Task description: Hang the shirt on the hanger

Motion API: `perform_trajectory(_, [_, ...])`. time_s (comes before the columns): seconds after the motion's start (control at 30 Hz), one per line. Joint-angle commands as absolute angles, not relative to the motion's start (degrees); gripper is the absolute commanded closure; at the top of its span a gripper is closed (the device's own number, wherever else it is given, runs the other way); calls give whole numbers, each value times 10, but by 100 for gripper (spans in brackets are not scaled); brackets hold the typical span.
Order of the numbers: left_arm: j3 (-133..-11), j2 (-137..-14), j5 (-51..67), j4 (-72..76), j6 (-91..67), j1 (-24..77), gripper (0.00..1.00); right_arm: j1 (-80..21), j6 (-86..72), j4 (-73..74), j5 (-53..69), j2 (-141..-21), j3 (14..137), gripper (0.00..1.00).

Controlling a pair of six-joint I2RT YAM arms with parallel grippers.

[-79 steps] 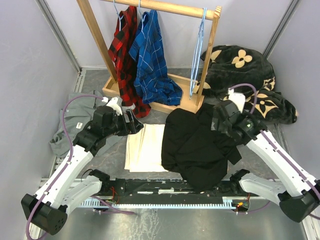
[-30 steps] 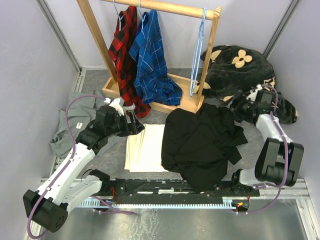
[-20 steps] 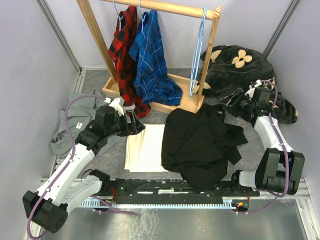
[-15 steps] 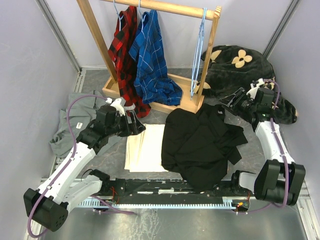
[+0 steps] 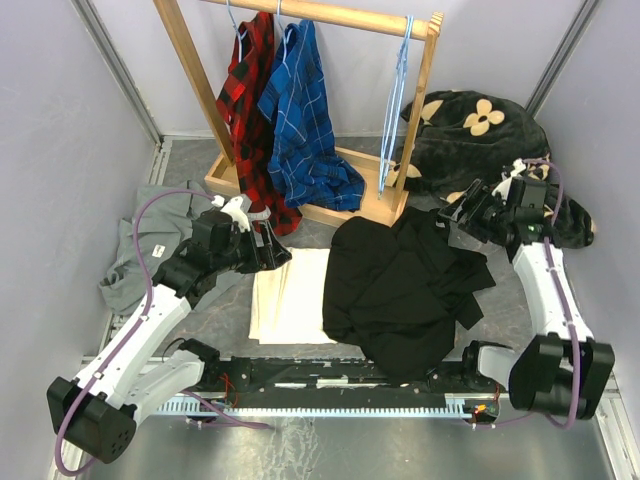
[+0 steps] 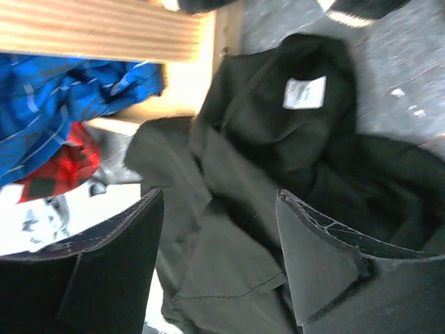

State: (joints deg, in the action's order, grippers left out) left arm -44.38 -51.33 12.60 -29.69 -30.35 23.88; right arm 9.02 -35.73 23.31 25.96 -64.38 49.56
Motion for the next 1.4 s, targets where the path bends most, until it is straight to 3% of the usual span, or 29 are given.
perform_trajectory(0.0, [-458, -502, 135, -284, -296, 238, 15, 91, -257, 305, 193, -725, 571, 24])
perform_trajectory(0.2, [-453, -497, 128, -290, -295, 238, 15, 73, -205, 285, 329, -824, 605, 19])
perform_trajectory(0.53, [-452, -496, 127, -293, -294, 238, 15, 37, -133, 299, 349, -842, 604, 19])
perform_trajectory(0.73, [-444, -500, 135, -283, -302, 238, 15, 16, -122, 331, 250, -821, 584, 28])
perform_trajectory(0.87, [-446, -499, 136, -283, -302, 238, 15, -8, -118, 351, 208, -828, 589, 44])
perform_trajectory(1.03, [-450, -498, 132, -291, -297, 239, 15, -16, -148, 337, 202, -786, 591, 96])
perform_trajectory(1.2, [-490, -497, 74, -339, -264, 238, 15, -15, -209, 291, 164, -628, 596, 100])
perform_trajectory(1.37, [-521, -483, 63, -357, -256, 238, 15, -16, -237, 342, 126, -538, 733, 100])
